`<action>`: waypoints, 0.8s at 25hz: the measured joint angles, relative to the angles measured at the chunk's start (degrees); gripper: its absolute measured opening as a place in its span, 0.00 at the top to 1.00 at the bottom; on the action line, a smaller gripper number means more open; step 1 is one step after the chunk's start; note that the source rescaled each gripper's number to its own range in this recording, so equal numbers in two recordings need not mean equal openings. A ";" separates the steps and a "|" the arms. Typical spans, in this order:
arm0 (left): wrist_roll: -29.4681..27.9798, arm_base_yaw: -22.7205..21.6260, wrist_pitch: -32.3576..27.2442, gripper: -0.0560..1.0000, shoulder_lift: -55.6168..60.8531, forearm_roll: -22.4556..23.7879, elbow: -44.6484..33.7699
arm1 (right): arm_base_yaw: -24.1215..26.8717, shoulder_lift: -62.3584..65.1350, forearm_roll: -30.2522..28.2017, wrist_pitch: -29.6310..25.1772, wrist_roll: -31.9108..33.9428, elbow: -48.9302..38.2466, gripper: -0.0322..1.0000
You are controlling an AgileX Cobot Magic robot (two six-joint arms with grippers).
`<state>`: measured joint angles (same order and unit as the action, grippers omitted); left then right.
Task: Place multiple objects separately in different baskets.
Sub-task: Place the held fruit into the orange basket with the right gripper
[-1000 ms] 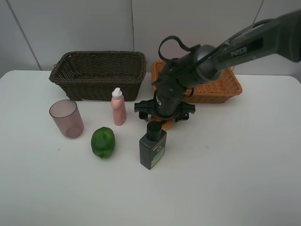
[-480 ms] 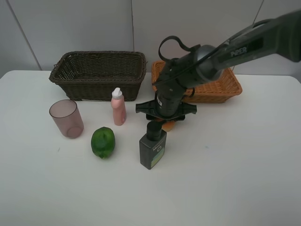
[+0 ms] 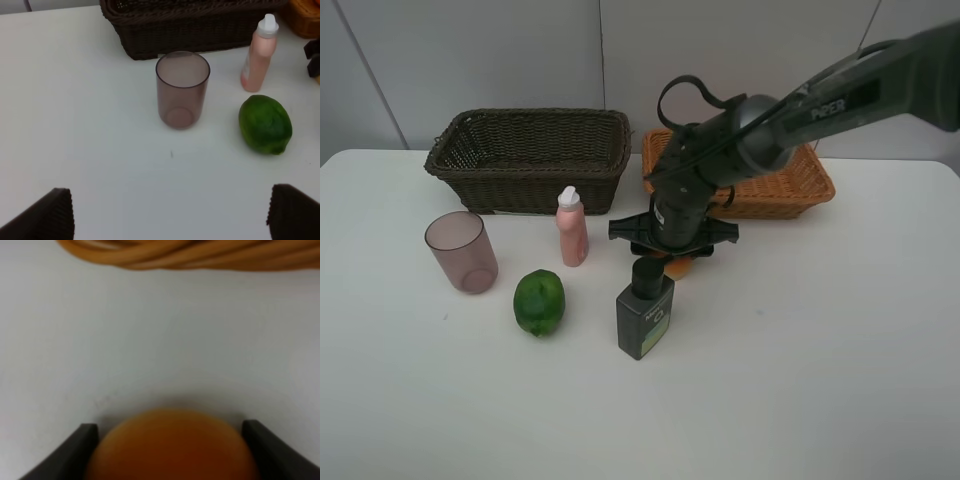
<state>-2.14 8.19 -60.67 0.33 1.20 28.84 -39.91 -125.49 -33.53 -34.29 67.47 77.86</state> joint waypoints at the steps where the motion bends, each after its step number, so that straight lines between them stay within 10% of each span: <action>1: 0.00 0.00 0.00 0.00 0.00 0.00 0.00 | 0.00 0.13 0.15 -0.22 -0.35 0.00 0.62; 9: 0.00 0.00 0.00 0.00 0.00 0.00 0.00 | 0.00 4.16 8.37 -5.89 -17.20 1.73 0.62; 20: 0.00 0.00 0.00 0.00 0.00 0.00 0.00 | 2.14 4.63 19.80 -29.14 -42.78 15.74 0.62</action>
<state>-2.14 8.19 -60.67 0.33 1.20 28.84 -37.77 -120.85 -13.73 -63.43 24.70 93.60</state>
